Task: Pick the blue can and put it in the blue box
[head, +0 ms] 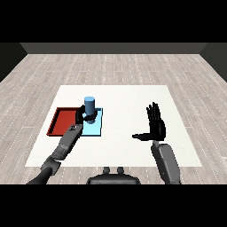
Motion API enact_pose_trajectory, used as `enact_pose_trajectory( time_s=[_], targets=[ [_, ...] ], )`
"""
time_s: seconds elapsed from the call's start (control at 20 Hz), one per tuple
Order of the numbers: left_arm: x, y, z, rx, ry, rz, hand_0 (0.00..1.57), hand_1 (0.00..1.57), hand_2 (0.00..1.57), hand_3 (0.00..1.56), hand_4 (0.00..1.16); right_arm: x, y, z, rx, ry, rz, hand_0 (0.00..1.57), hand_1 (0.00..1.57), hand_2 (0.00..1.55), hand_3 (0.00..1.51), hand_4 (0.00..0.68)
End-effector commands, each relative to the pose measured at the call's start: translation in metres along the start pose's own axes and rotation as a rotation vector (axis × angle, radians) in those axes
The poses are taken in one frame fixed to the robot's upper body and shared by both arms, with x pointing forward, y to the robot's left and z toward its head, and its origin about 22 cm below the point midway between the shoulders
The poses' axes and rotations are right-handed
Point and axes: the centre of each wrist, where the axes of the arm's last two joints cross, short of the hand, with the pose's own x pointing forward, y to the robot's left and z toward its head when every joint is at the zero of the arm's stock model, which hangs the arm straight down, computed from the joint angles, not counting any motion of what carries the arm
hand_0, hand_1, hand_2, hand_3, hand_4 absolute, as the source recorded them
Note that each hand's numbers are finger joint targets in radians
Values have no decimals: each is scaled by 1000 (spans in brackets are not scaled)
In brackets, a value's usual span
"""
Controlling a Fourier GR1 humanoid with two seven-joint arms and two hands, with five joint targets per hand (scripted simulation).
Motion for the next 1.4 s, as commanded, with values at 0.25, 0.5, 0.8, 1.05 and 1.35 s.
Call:
enact_pose_trajectory(
  time_s=[0.25,0.5,0.8,1.05,1.35],
  targets=[
    [-39,12,-9,-52,213,-210,1571,1571,1569,1486,1047,-16,-1,-18,-31,20,-40,0,0,0,0,0],
    [-45,-5,-2,-56,332,-230,1571,1571,1570,1465,981,-32,-10,-8,-74,45,-41,0,0,0,0,0],
    [-63,5,10,-1,469,-143,865,865,943,980,808,-35,-38,-10,-77,50,-41,0,0,0,0,0],
    [-63,-5,14,-45,543,-260,0,0,0,0,357,-13,-46,-13,-82,35,-82,0,0,0,0,0],
    [-51,-9,3,77,492,-264,0,0,0,0,0,-24,-34,-24,-56,15,-32,0,0,0,0,0]
  ],
)
